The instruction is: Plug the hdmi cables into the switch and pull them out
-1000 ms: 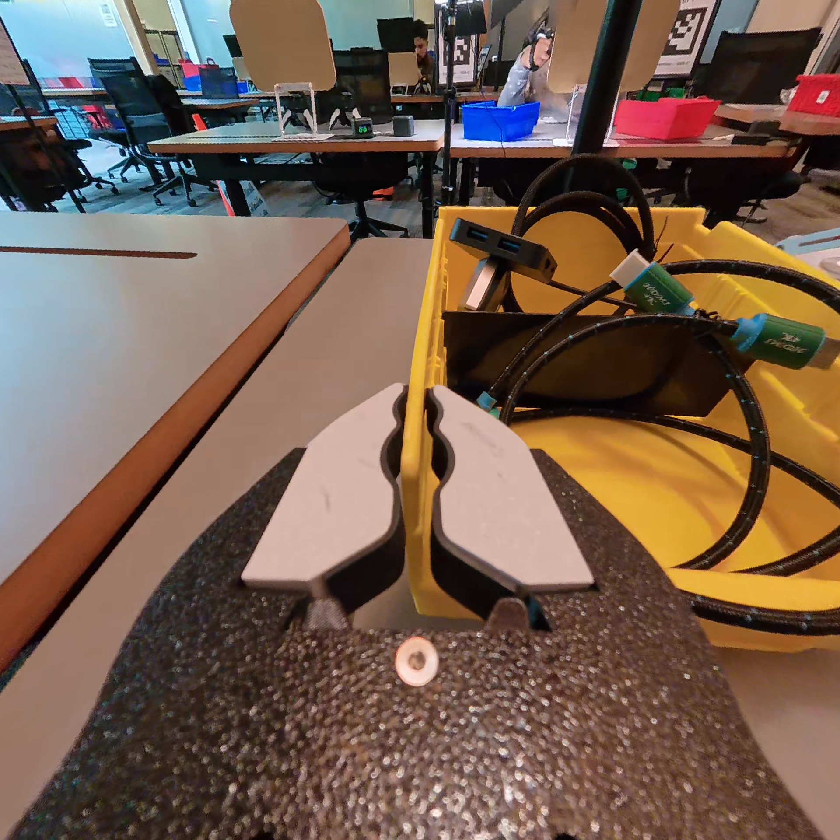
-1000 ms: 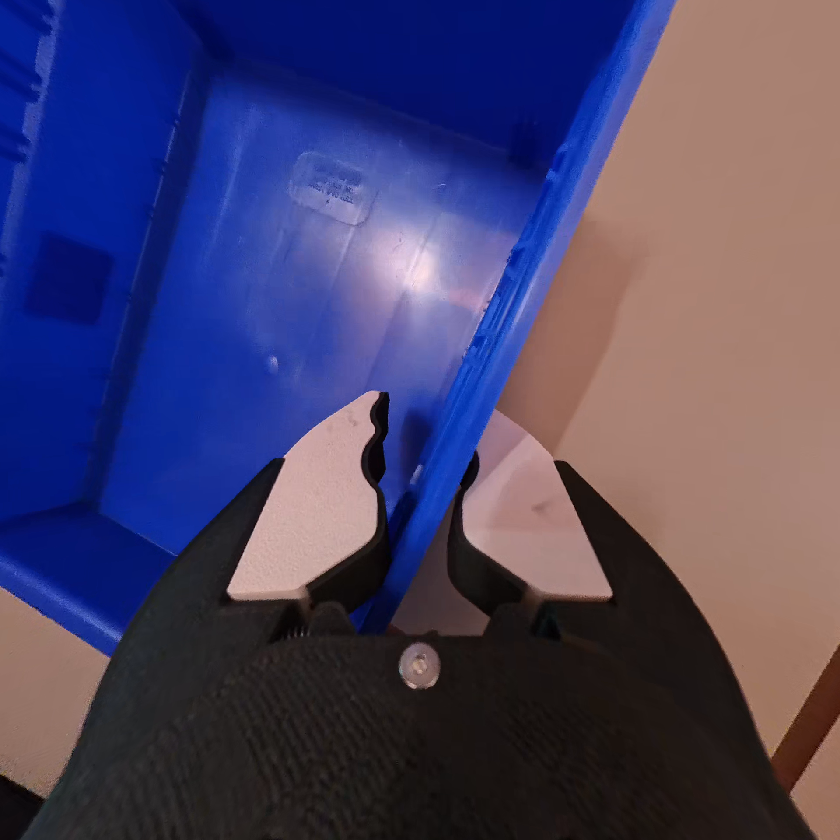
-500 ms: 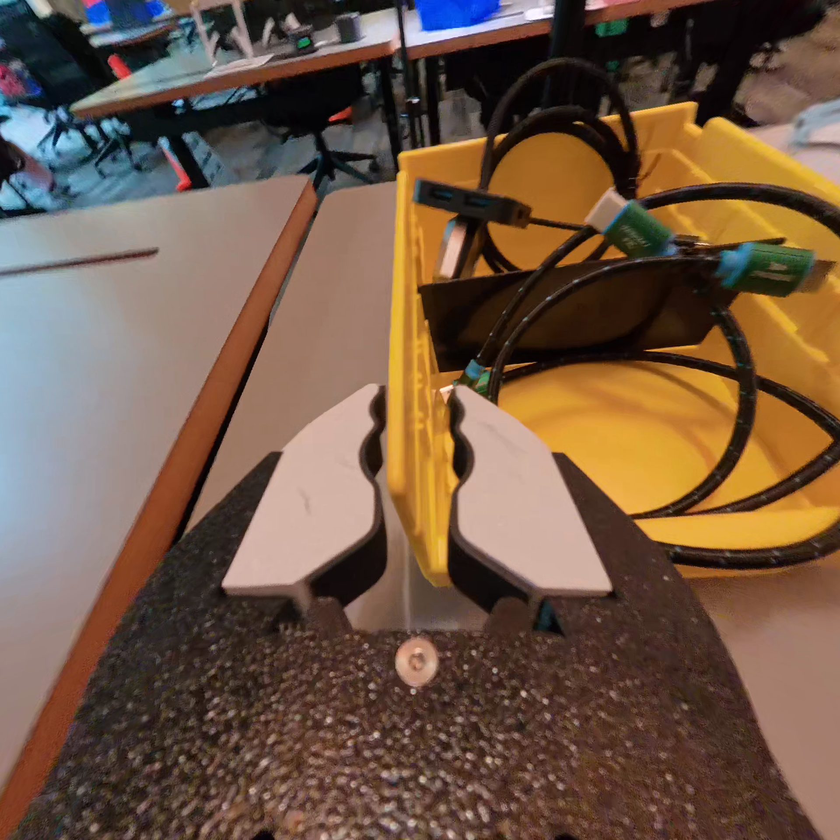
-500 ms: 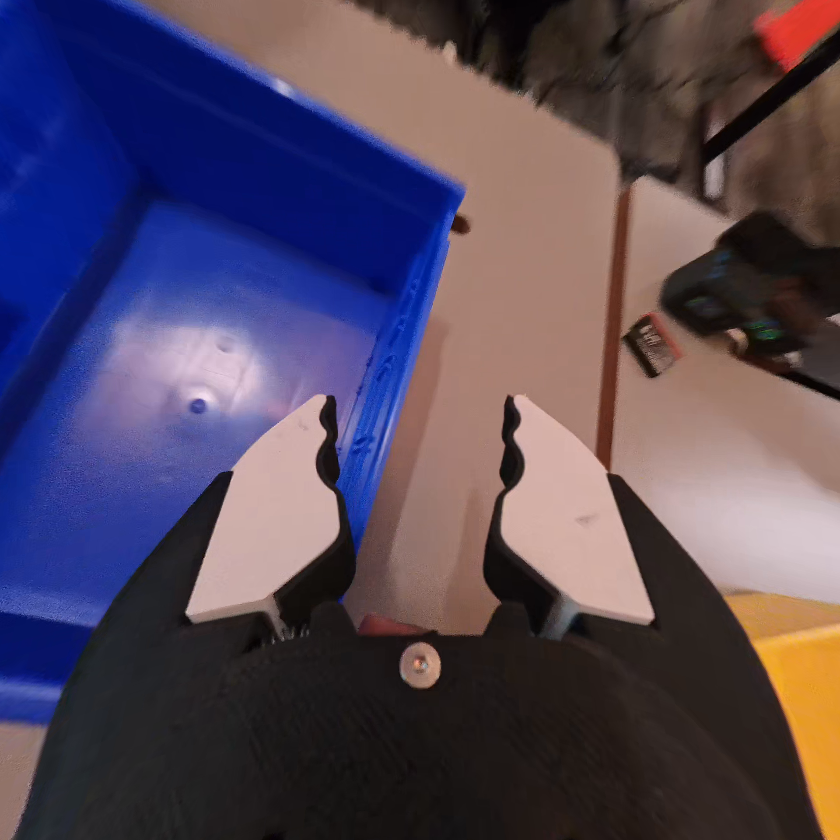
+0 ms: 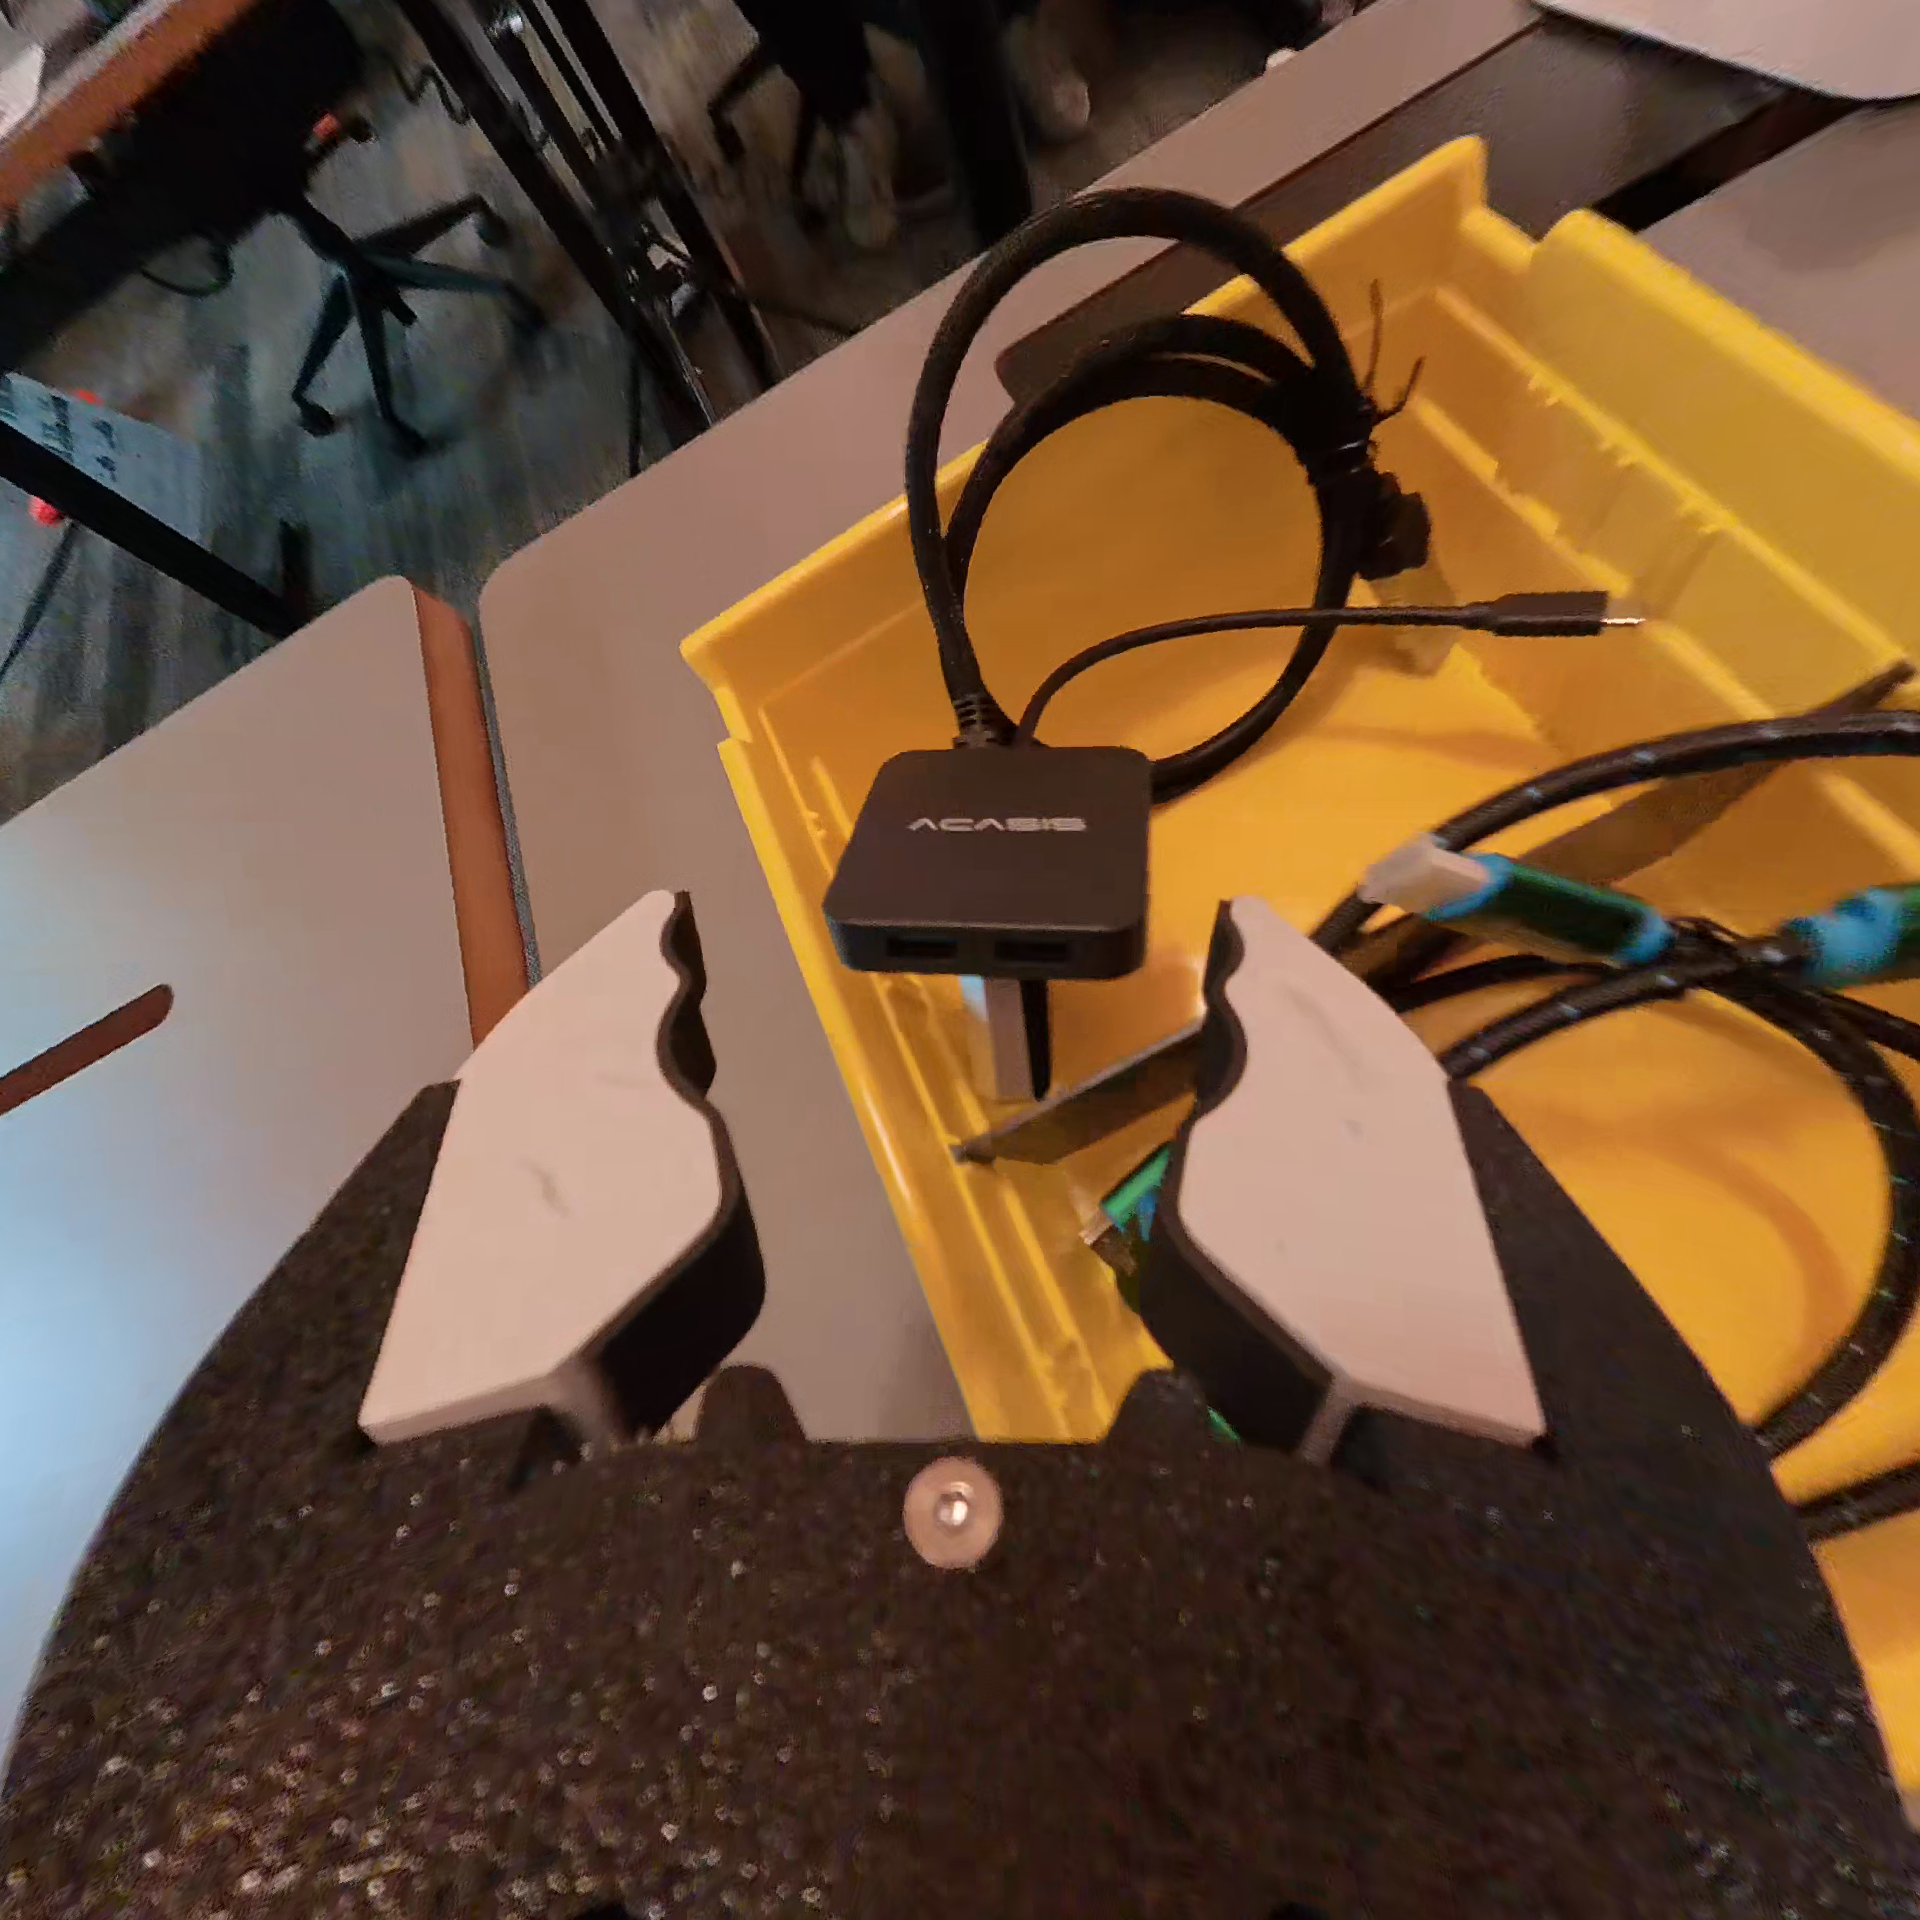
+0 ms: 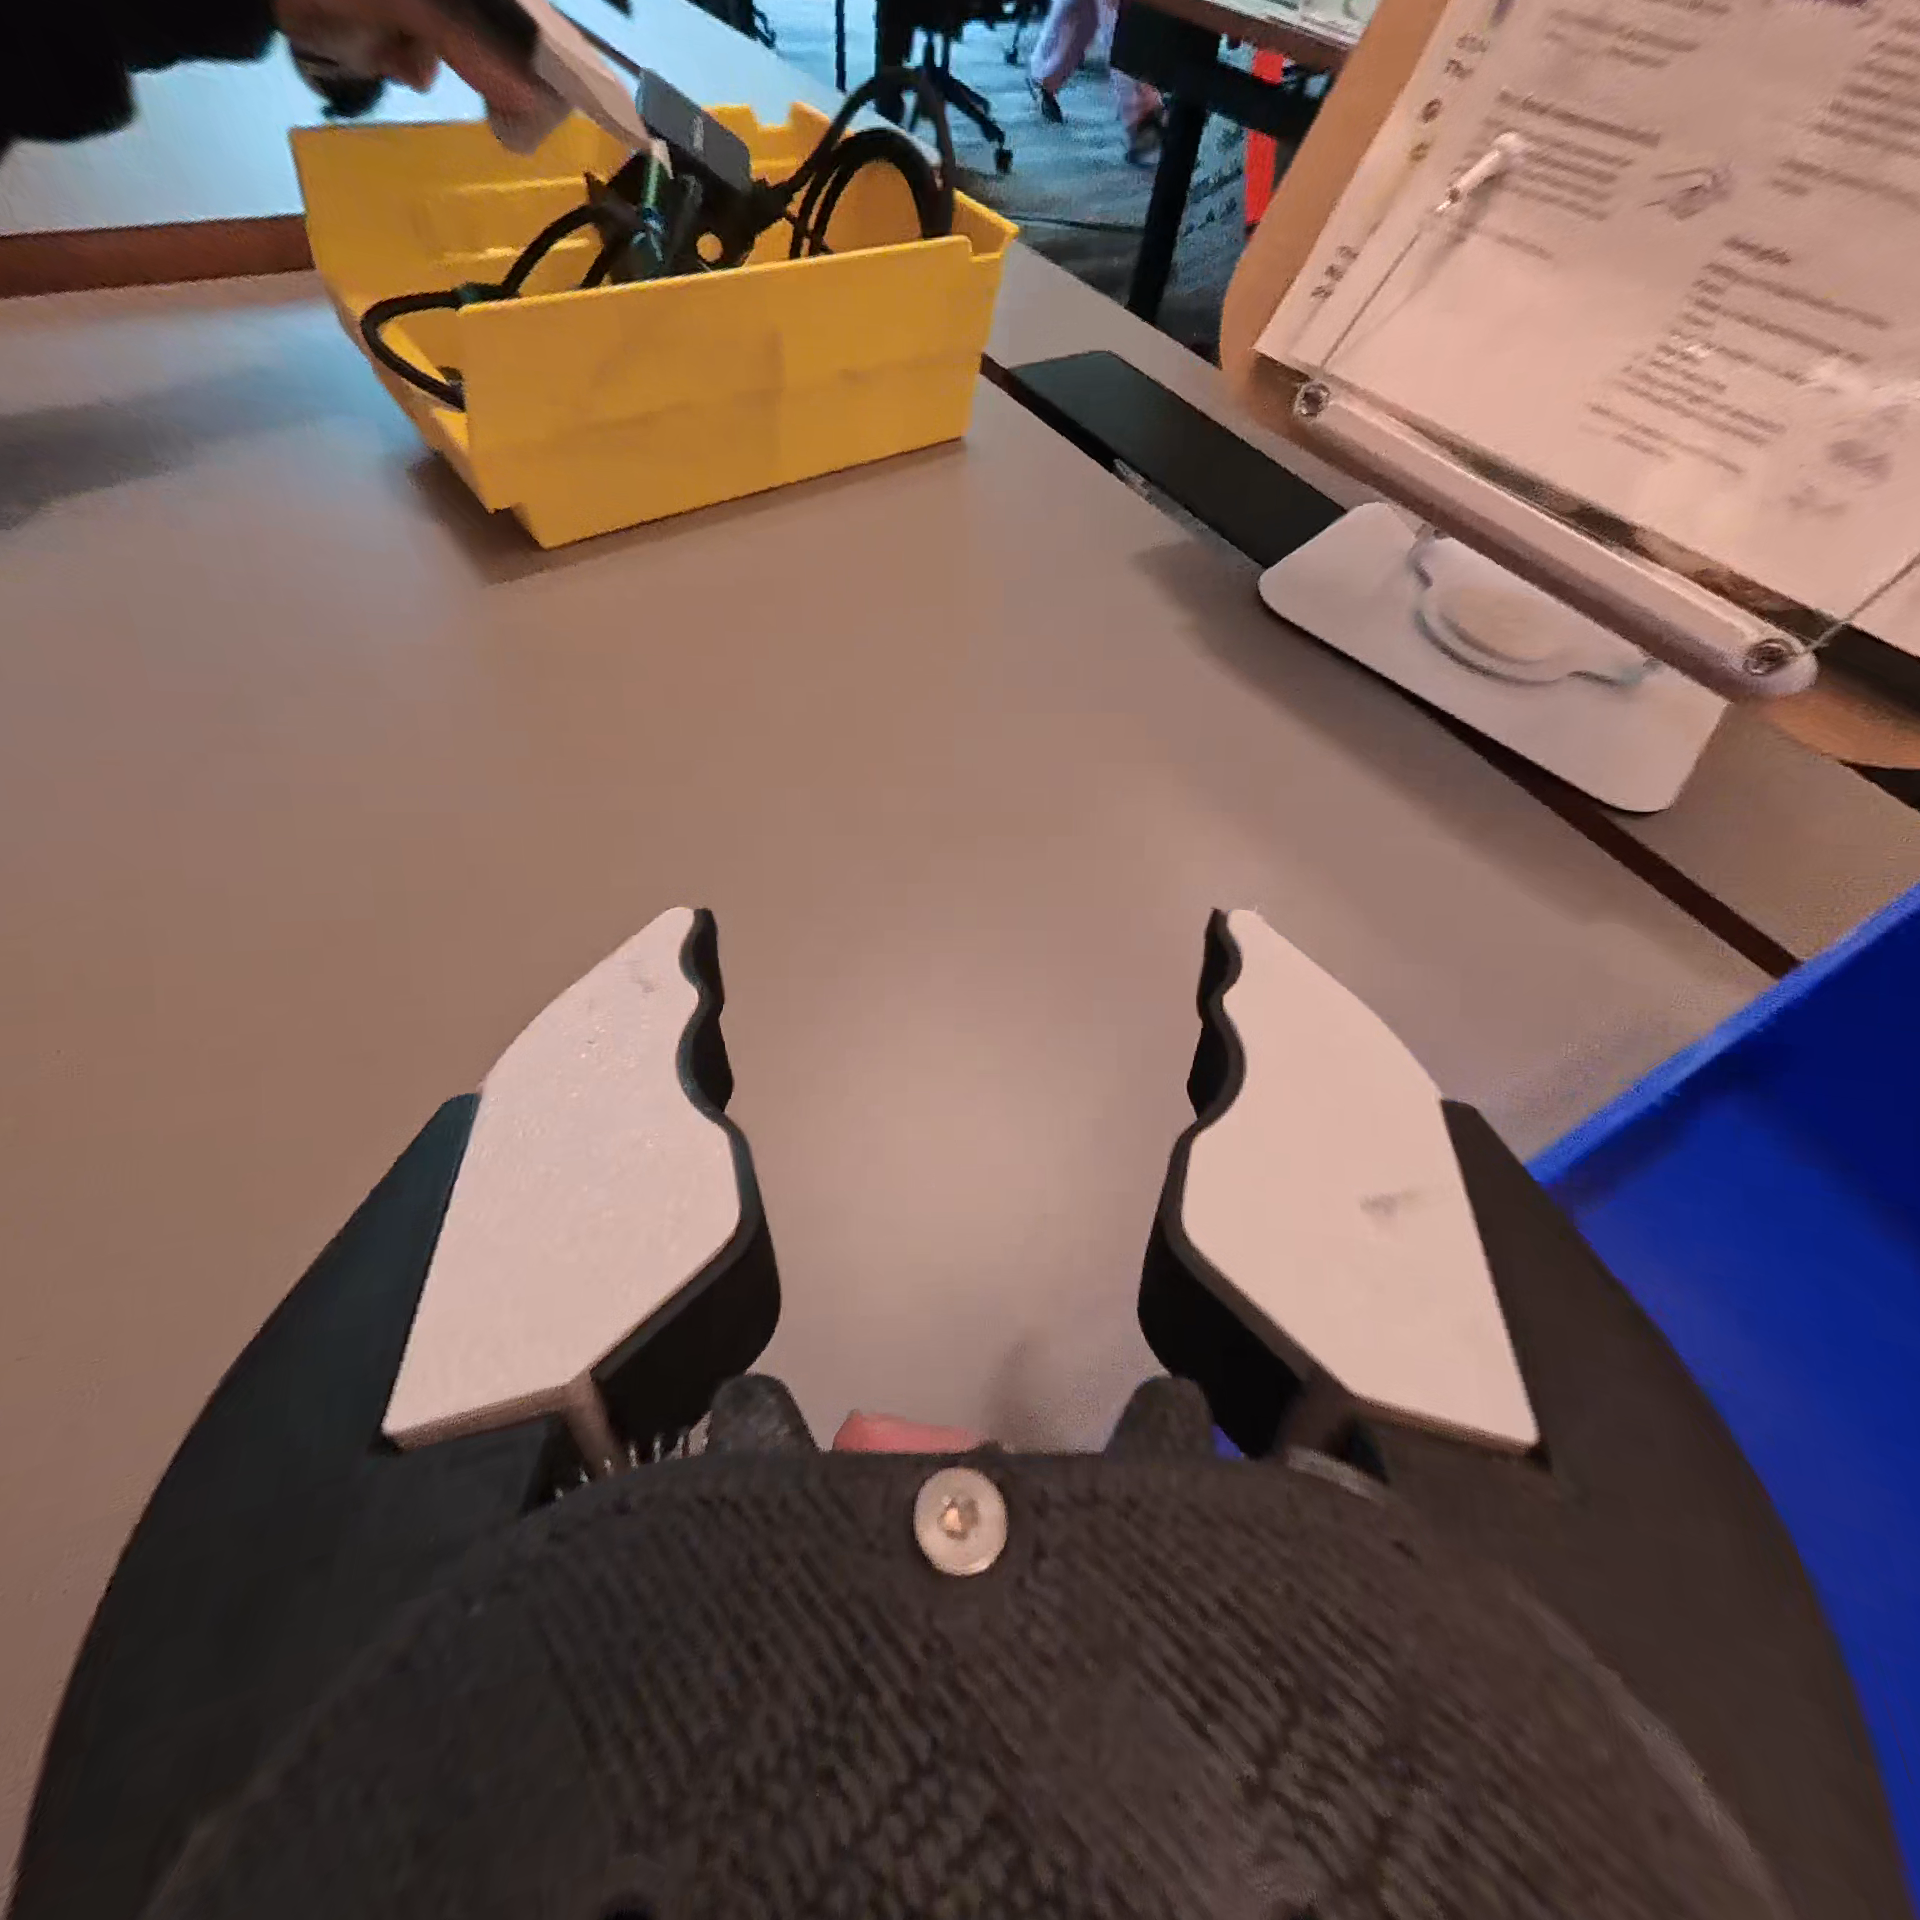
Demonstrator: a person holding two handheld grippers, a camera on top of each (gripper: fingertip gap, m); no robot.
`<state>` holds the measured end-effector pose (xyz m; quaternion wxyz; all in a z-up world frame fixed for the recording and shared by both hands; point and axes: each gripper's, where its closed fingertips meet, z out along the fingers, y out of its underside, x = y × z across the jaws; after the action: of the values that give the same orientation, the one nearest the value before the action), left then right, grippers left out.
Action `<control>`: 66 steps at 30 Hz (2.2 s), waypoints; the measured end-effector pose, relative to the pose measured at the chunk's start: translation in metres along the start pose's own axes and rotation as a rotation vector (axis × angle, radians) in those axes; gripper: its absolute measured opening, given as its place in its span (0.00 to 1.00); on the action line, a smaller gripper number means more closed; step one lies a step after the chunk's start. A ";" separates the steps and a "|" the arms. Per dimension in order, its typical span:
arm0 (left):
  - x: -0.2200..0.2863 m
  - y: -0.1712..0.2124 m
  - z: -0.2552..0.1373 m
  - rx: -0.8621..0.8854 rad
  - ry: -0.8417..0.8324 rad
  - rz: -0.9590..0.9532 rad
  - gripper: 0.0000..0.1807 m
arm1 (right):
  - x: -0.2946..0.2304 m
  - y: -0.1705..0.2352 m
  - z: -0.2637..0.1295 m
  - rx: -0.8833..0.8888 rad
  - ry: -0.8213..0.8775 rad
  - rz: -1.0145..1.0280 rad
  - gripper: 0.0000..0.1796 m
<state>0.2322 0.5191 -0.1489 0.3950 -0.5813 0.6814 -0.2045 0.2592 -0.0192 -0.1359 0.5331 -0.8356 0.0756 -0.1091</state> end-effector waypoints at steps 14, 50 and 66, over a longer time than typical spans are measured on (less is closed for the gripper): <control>0.007 -0.002 0.023 -0.022 0.009 0.148 0.40 | -0.003 0.015 0.003 -0.012 -0.032 0.040 0.47; 0.390 -0.067 -0.203 1.055 0.969 0.171 0.39 | -0.061 -0.046 -0.015 0.400 -0.619 0.666 0.44; 0.439 -0.039 -0.172 0.902 0.909 0.468 0.39 | -0.154 -0.032 0.047 0.170 -1.116 0.885 0.09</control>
<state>0.1178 0.0600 -0.1482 0.3070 -0.0537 0.7355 -0.6016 0.1232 0.0728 -0.1420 0.5499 -0.6134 0.1148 0.5552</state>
